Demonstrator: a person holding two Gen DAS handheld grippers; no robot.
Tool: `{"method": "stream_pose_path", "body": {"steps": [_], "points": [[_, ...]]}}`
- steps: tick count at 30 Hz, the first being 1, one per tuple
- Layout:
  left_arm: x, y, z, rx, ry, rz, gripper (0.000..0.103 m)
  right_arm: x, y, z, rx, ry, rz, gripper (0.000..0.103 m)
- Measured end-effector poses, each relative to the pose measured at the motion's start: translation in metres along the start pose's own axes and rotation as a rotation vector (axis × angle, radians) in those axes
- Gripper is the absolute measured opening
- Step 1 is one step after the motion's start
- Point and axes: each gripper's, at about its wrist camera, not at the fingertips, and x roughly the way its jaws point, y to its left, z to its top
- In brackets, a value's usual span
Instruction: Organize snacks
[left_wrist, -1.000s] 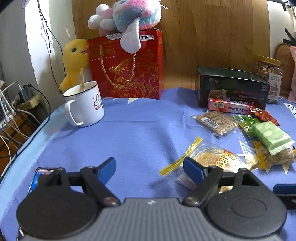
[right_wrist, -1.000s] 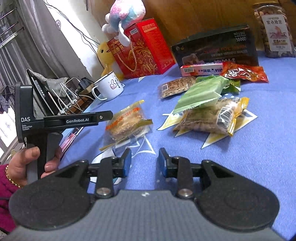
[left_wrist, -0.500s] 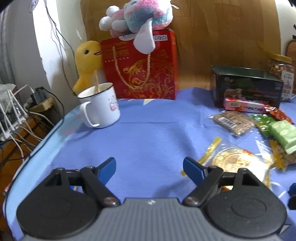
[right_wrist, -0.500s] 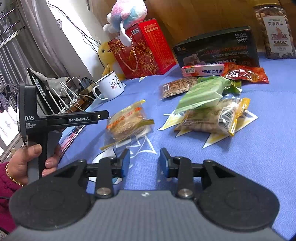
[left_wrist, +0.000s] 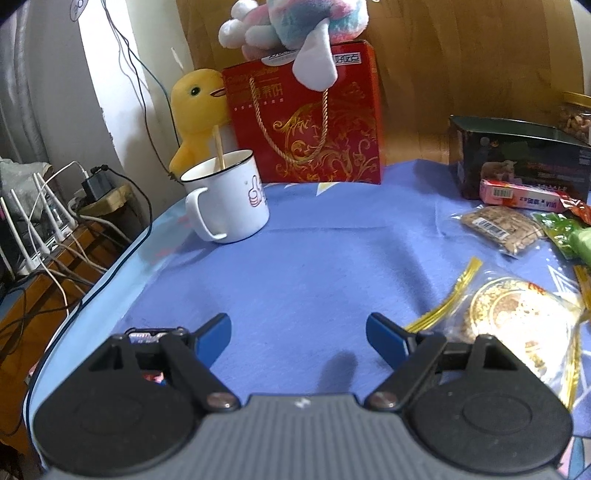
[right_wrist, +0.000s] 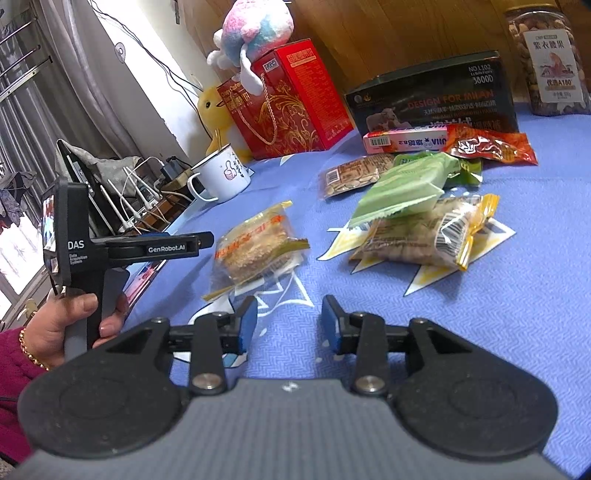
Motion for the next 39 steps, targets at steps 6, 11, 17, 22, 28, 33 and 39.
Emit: {"method": "stream_pose_path", "body": {"steps": [6,11,17,22,28,33,39], "points": [[0.004,0.008,0.001,-0.010,0.005,0.040,0.083,0.000,0.001,0.000,0.000,-0.003,-0.001,0.042],[0.008,0.017,0.000,-0.021,0.007,0.079,0.084,-0.001,0.001,-0.001,0.001,-0.004,-0.002,0.043],[0.010,0.024,-0.001,-0.030,0.006,0.106,0.084,0.000,0.001,-0.001,0.001,-0.005,-0.004,0.044],[0.011,0.027,-0.002,-0.037,0.006,0.119,0.085,0.000,0.001,-0.001,0.000,-0.006,-0.004,0.044],[0.012,0.030,-0.003,-0.045,0.007,0.131,0.085,-0.001,0.002,-0.001,-0.003,-0.006,-0.004,0.044],[0.013,0.031,-0.004,-0.048,0.006,0.130,0.085,-0.001,0.001,-0.001,-0.004,-0.008,-0.004,0.044],[0.000,0.041,-0.002,-0.117,-0.004,0.012,0.086,-0.007,0.011,0.014,-0.055,-0.010,0.009,0.046]]}}
